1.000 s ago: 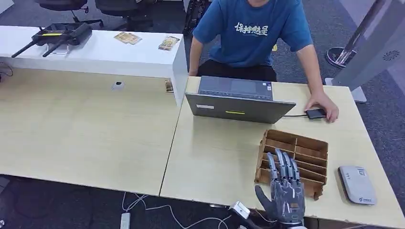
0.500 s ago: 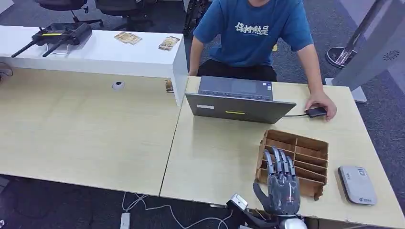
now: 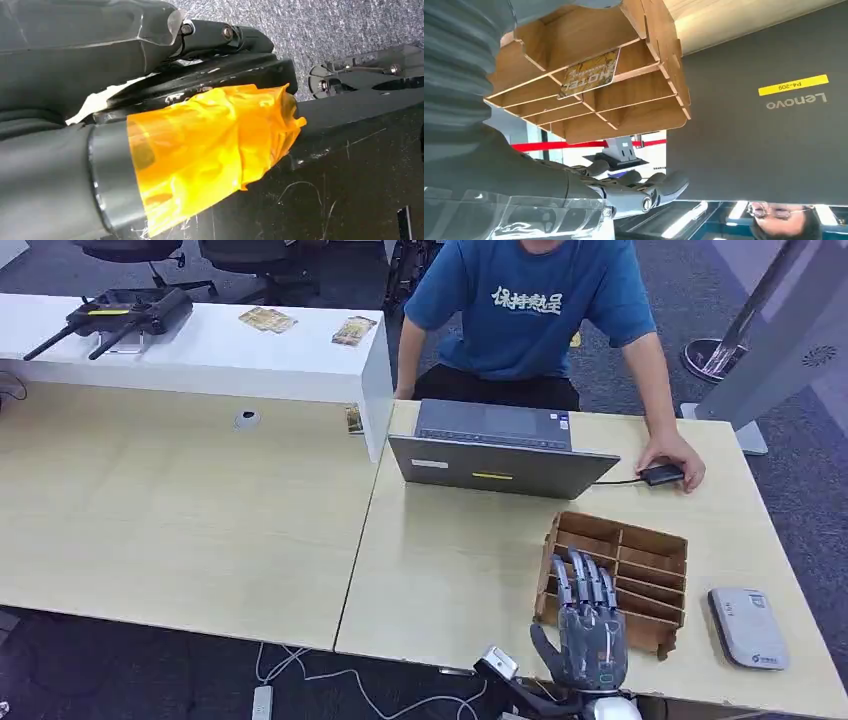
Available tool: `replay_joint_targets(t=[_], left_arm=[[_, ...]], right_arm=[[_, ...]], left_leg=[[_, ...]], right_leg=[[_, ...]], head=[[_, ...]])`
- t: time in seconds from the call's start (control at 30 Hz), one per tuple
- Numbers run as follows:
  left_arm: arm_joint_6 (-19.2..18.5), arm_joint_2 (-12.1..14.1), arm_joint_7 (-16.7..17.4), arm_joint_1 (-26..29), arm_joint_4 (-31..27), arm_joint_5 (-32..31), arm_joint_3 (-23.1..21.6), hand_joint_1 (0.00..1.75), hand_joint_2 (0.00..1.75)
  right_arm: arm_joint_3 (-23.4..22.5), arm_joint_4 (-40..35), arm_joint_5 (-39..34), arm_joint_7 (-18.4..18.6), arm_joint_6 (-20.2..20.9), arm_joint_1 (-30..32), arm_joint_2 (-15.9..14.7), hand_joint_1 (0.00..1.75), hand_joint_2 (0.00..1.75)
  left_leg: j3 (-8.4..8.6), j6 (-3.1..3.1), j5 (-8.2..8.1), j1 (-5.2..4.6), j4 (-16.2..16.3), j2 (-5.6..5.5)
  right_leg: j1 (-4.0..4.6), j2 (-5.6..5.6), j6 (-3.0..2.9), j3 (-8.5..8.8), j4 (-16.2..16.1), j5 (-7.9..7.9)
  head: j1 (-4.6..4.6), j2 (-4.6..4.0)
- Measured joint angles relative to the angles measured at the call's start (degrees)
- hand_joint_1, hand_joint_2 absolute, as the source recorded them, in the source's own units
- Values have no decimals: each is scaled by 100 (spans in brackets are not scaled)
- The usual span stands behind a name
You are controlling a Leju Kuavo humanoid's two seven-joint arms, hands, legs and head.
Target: Pass the card to the sensor for recognition and then transmit it.
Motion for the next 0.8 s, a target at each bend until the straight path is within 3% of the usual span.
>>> replay_joint_targets(t=[0.43, 0.8], left_arm=[[0, 0, 0, 0, 0, 116, 0, 0, 0], [2, 0, -2, 1, 0, 155, 0, 0, 0]], right_arm=[[-57, -133, 367, 489, 356, 80, -39, 0, 175], [-155, -219, 354, 571, 551, 122, -92, 0, 175]], left_leg=[[1, 0, 0, 0, 0, 1], [1, 0, 0, 0, 0, 1]], right_leg=[[0, 1, 0, -1, 0, 0], [0, 1, 0, -1, 0, 0]], head=[[-2, 0], [0, 0]])
